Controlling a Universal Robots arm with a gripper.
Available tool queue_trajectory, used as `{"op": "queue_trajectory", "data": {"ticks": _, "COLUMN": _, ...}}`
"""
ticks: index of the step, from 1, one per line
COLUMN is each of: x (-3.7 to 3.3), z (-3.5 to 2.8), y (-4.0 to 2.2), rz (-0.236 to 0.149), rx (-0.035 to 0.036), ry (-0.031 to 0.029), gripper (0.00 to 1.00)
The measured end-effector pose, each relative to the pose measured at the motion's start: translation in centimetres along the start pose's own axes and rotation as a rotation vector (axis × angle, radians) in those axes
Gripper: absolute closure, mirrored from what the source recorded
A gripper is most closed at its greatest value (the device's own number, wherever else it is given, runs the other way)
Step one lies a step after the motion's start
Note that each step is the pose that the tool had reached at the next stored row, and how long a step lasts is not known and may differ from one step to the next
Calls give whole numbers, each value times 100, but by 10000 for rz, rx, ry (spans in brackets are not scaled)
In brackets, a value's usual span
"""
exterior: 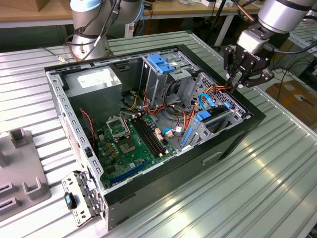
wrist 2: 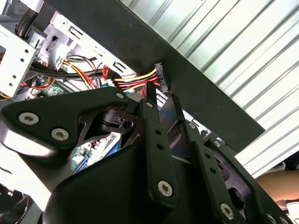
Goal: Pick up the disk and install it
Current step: 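Insert the second disk wire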
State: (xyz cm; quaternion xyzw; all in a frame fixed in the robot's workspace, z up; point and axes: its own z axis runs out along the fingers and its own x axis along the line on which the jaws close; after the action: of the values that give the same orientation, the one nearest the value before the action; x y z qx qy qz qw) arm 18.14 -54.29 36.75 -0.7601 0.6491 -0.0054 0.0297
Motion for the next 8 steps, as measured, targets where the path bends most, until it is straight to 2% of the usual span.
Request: {"op": "queue_trajectory", "data": {"ticks": 8, "x": 5, "z": 2, "y": -33, "rz": -2, "rx": 0, "ry": 0, "gripper": 70}}
